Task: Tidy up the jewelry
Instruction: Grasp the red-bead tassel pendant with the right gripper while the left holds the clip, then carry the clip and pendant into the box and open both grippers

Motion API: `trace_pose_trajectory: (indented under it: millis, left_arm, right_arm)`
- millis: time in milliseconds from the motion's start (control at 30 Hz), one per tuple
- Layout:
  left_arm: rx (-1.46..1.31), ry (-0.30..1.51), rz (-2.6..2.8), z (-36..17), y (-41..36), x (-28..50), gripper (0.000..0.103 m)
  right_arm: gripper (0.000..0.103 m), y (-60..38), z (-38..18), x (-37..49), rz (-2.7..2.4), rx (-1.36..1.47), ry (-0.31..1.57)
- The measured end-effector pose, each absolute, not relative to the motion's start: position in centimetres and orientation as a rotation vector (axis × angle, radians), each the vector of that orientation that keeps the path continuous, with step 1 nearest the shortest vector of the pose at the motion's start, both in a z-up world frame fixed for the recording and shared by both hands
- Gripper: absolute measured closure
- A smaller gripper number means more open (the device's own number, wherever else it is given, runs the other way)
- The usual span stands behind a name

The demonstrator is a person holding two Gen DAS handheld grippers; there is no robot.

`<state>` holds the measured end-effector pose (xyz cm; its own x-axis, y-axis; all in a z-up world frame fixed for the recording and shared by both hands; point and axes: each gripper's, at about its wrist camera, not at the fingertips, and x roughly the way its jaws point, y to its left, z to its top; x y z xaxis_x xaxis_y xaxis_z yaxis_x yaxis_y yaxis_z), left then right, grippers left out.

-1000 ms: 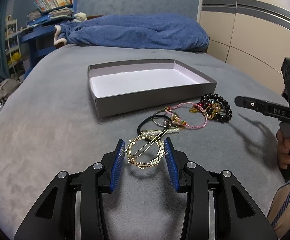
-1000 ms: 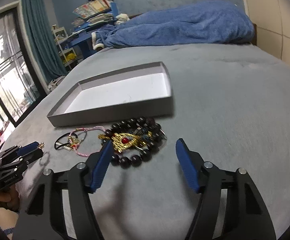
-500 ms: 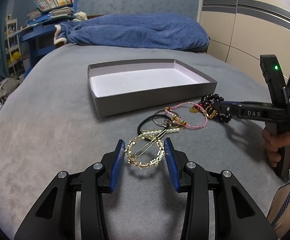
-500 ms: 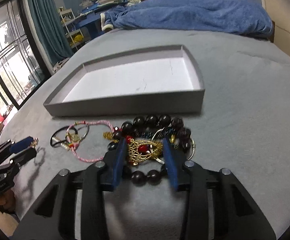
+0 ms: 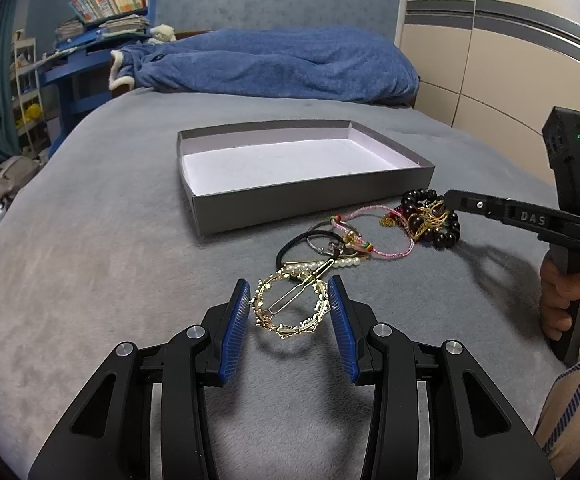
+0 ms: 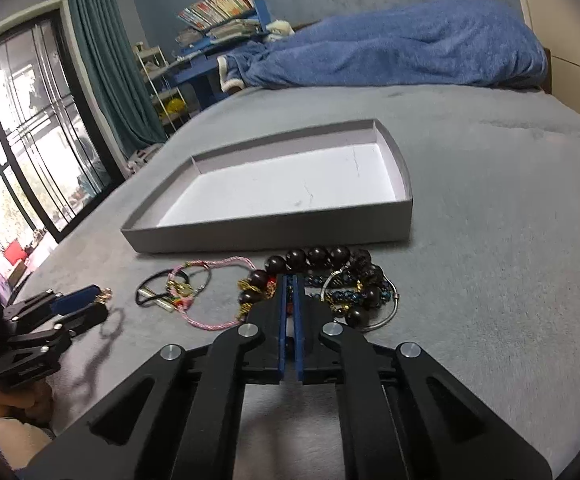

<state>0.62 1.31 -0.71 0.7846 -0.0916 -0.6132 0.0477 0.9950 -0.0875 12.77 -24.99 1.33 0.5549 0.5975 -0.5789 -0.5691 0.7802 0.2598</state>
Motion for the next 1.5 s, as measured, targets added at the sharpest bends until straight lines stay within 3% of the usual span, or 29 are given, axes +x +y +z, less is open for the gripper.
trace_pose_trajectory:
  millis: [1100,1500]
  left_arm:
    - [-0.078,0.631,-0.080,-0.2,1.8,0.0,0.061]
    - [-0.079,0.634,-0.079,-0.4,1.8,0.0,0.061]
  right_arm:
    - [0.101,-28.4,10.5,11.3,0.758,0.098,0.484]
    - [0.101,-29.5,6.0,11.8,0.669,0.077,0.581]
